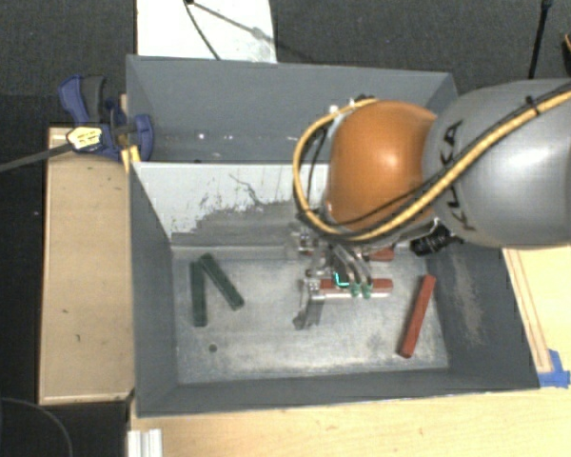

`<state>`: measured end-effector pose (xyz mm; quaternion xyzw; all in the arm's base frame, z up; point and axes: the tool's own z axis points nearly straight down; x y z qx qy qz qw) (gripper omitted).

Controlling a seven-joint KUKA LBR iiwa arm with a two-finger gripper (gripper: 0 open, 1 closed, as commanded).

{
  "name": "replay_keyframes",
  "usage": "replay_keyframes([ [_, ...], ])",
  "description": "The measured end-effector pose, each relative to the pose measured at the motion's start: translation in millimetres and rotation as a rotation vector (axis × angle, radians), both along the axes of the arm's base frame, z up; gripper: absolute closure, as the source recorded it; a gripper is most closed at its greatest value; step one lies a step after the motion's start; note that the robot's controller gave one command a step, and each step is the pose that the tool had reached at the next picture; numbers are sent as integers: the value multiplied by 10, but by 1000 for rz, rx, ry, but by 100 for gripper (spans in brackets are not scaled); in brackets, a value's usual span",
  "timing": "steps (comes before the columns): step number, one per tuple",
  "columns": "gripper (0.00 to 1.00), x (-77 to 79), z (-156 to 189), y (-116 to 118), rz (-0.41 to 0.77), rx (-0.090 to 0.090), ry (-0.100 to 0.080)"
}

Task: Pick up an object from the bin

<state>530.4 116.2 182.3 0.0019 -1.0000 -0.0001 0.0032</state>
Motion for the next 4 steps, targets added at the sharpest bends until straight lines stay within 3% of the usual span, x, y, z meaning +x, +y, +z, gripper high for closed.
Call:
replay_keyframes([
  [1, 0, 363, -1161, -916, 30, -2, -3],
  [2, 0, 285, -808, -1019, -55, 0, -13],
  [3, 0, 221, -820, -1111, -74, 0, -5],
  [4, 0, 216, -1134, -1083, -126, 1, -2],
])
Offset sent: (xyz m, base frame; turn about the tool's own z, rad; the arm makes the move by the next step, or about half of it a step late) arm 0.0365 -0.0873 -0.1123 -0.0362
